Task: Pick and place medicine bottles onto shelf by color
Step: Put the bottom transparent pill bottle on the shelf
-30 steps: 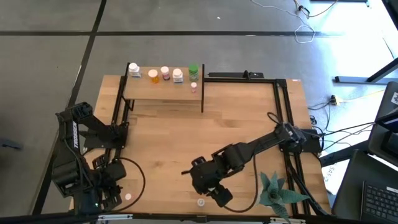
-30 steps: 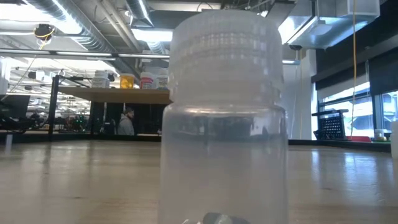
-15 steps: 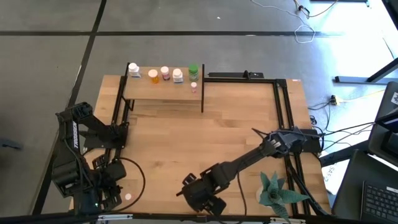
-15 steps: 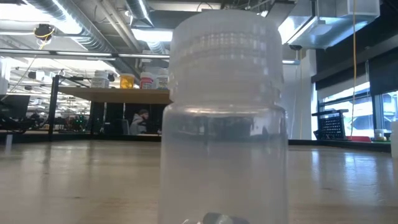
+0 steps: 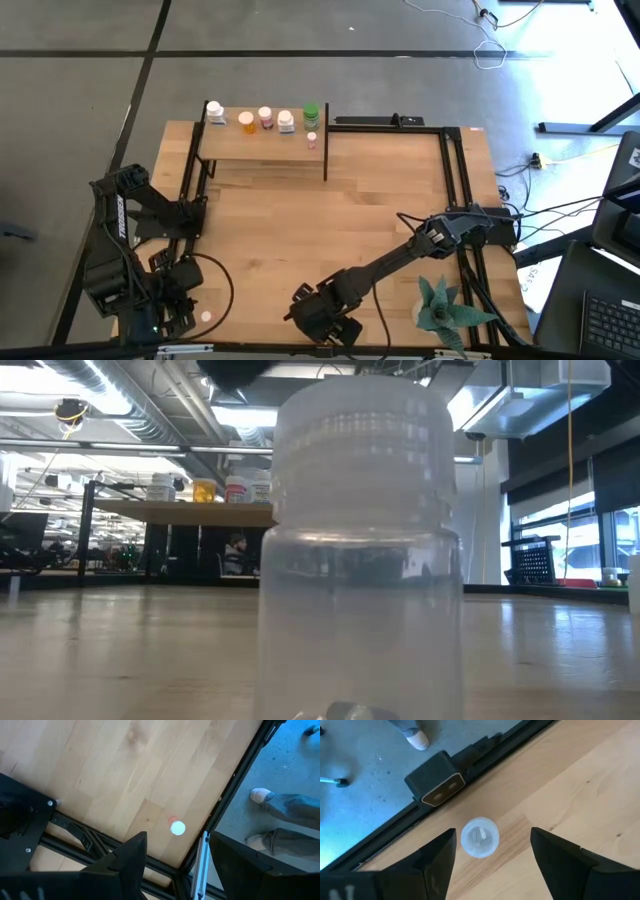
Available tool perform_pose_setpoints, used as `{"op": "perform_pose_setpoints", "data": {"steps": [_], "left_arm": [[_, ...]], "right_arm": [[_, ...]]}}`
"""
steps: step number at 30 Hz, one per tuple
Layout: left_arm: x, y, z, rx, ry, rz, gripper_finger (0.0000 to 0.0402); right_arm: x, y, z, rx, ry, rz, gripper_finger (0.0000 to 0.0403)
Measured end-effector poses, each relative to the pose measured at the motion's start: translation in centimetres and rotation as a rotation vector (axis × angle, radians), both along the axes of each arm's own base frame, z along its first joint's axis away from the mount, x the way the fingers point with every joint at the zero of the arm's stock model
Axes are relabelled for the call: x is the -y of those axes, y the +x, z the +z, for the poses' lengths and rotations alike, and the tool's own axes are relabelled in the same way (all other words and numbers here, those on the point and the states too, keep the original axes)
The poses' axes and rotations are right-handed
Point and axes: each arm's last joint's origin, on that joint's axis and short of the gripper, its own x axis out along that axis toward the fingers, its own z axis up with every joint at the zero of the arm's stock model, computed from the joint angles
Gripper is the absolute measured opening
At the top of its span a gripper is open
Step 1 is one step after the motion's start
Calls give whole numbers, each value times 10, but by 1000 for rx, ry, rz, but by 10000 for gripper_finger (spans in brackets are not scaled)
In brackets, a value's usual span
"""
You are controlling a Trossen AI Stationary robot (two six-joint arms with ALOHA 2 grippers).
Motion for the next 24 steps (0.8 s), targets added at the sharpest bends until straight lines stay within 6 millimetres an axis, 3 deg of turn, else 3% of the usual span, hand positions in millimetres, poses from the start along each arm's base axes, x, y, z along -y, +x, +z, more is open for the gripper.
{"op": "perform_pose_setpoints", "data": {"steps": [13,24], "left_arm": [[0,1,0,22,11,0,208],[5,5,3,123,39,-145,208]], "right_arm": [[-6,2,-21,-44,1,35,257],[-8,6,-39,-45,-36,20,257]]}}
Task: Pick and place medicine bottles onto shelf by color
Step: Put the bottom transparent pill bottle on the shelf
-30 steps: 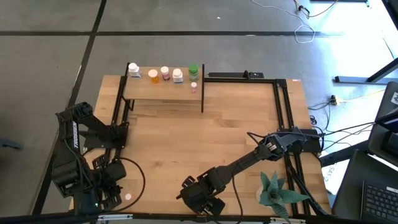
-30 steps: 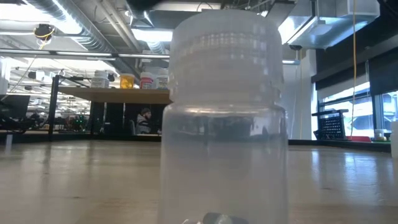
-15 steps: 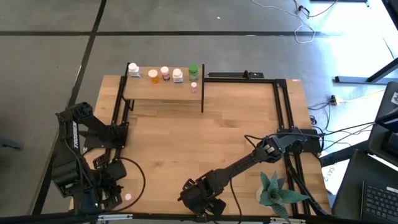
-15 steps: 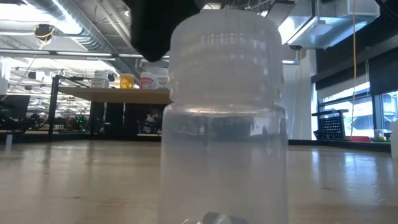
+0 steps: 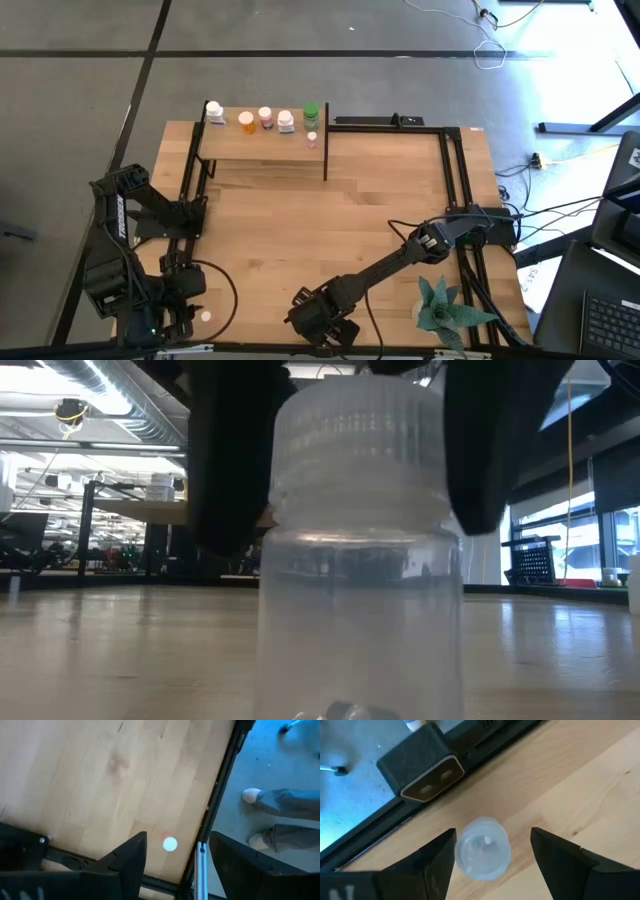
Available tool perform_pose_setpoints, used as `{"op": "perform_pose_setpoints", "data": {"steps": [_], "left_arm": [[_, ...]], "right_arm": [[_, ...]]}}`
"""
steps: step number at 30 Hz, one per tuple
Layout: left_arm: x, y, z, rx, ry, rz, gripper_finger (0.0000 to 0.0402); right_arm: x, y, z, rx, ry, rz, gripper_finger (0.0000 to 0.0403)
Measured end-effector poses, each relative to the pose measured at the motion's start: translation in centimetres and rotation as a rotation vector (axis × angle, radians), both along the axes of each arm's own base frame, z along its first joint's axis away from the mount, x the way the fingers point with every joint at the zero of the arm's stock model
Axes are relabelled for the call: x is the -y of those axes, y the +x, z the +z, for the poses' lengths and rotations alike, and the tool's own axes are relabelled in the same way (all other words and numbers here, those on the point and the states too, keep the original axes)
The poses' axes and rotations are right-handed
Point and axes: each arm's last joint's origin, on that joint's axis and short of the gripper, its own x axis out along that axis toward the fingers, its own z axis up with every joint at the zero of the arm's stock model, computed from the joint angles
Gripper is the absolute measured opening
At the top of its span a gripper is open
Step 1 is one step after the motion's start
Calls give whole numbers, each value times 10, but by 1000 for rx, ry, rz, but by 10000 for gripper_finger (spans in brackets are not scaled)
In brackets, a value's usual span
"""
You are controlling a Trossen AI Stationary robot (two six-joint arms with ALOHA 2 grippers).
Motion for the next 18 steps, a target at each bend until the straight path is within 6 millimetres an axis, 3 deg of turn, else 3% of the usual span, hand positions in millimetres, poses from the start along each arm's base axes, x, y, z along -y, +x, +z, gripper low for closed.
{"op": "perform_pose_setpoints", "data": {"steps": [8,18], "left_arm": [[1,0,0,4,-7,0,208],[1,0,0,5,-9,0,208]], "right_arm": [[-1,2,-5,13,-11,-7,250],[-1,3,-9,7,-13,-14,169]]}}
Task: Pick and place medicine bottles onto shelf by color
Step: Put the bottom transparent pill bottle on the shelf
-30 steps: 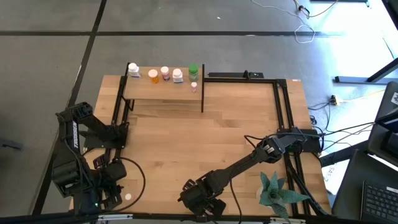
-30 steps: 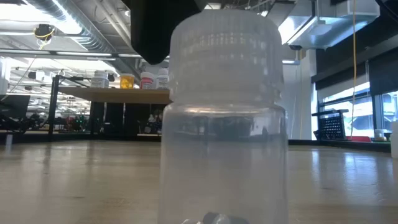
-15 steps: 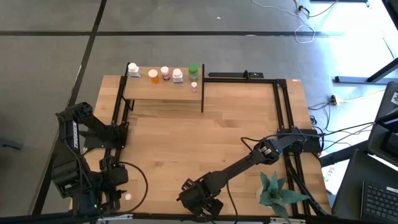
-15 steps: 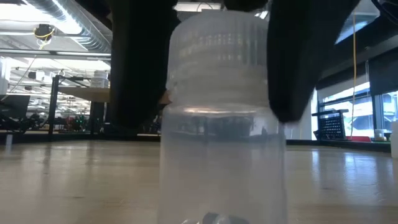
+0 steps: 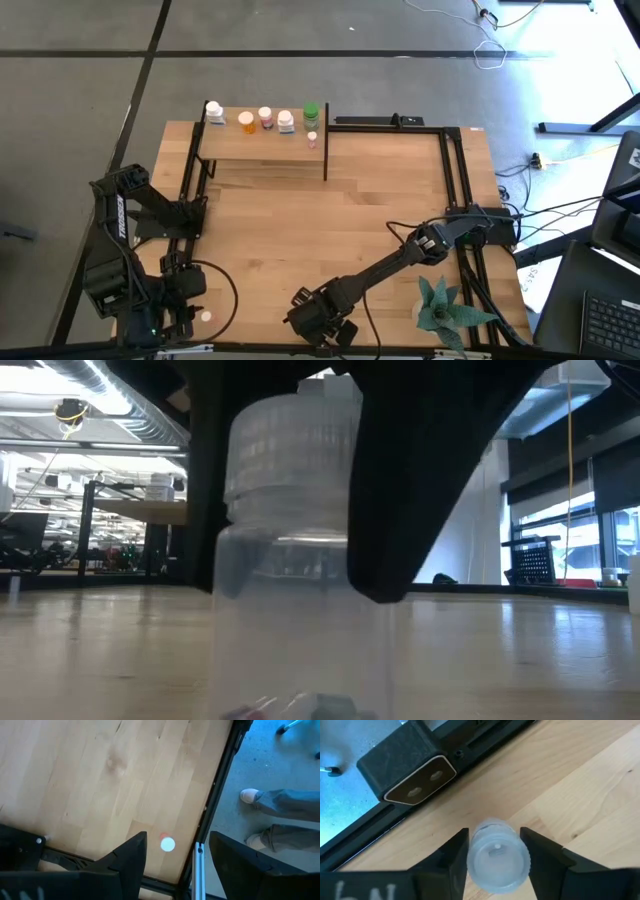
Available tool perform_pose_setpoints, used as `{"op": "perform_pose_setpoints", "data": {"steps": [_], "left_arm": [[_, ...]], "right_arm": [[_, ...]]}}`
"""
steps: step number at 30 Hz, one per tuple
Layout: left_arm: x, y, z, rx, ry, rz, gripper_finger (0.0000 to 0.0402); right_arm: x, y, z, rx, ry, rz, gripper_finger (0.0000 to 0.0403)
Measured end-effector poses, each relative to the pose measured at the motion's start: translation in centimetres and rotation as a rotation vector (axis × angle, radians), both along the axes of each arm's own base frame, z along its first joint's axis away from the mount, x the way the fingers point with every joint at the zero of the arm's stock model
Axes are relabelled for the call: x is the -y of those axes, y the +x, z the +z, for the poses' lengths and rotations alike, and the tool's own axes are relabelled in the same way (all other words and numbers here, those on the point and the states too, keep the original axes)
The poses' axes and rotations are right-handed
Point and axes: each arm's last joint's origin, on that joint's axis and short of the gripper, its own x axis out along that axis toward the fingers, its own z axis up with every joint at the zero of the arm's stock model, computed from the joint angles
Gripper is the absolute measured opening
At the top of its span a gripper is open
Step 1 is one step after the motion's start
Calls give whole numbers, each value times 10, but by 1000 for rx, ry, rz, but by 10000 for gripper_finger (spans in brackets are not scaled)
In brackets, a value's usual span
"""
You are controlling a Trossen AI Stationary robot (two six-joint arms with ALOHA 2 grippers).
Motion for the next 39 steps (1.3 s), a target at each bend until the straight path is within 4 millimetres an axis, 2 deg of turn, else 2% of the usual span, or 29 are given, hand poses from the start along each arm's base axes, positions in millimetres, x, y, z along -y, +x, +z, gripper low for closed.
{"op": "perform_pose_setpoints", "data": {"steps": [4,17,25,31,39], "left_arm": [[0,0,0,0,0,0,208],[0,0,0,0,1,-1,208],[0,0,0,0,1,-1,208],[0,0,0,0,2,-2,208],[0,-3,0,27,28,-11,208]], "right_arm": [[0,0,0,0,0,-1,152],[1,4,1,0,-1,-199,155],[10,9,4,-115,108,-382,157],[31,20,31,-120,215,-545,158],[70,25,83,-101,334,-859,158]]}}
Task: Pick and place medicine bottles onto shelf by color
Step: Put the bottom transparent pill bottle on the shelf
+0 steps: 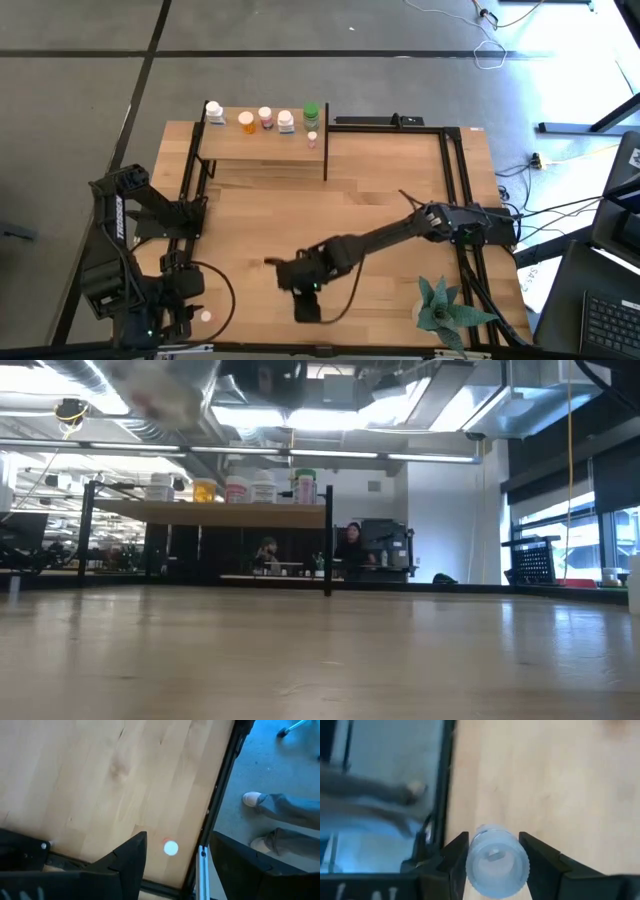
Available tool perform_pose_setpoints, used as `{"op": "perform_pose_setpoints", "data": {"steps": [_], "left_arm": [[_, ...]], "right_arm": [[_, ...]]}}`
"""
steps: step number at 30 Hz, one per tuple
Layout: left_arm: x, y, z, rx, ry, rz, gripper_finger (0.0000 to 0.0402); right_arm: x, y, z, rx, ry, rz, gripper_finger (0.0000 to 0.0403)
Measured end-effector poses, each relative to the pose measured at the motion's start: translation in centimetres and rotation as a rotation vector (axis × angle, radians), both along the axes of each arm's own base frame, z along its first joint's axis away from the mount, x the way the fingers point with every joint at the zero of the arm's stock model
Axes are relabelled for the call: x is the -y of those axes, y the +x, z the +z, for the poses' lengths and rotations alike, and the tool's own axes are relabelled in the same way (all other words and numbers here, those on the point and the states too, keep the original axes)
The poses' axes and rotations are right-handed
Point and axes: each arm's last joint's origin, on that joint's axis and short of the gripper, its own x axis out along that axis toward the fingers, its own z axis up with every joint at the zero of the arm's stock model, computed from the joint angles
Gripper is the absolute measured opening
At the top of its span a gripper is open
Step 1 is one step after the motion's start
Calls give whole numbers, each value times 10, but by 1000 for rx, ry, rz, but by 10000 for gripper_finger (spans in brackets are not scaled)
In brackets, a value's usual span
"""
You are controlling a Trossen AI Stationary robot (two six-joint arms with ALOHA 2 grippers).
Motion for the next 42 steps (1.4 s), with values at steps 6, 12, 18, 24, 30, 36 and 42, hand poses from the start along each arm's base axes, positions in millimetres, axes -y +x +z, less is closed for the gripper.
{"op": "perform_pose_setpoints", "data": {"steps": [6,12,18,24,30,36,42], "left_arm": [[1,-3,1,69,40,-16,208],[-7,1,2,176,150,30,208],[-24,26,3,241,225,158,208],[-49,58,3,237,281,273,208],[-72,81,3,213,321,356,208],[-84,91,3,192,365,355,208],[-92,97,4,211,420,364,208]], "right_arm": [[34,-4,43,89,-27,-212,158],[75,-14,90,201,-32,-348,158],[126,-25,124,280,-81,-386,158],[180,-32,137,292,-116,-372,158],[231,-33,135,288,-110,-386,158],[276,-38,133,282,-205,-526,158],[297,-38,122,259,-241,-570,158]]}}
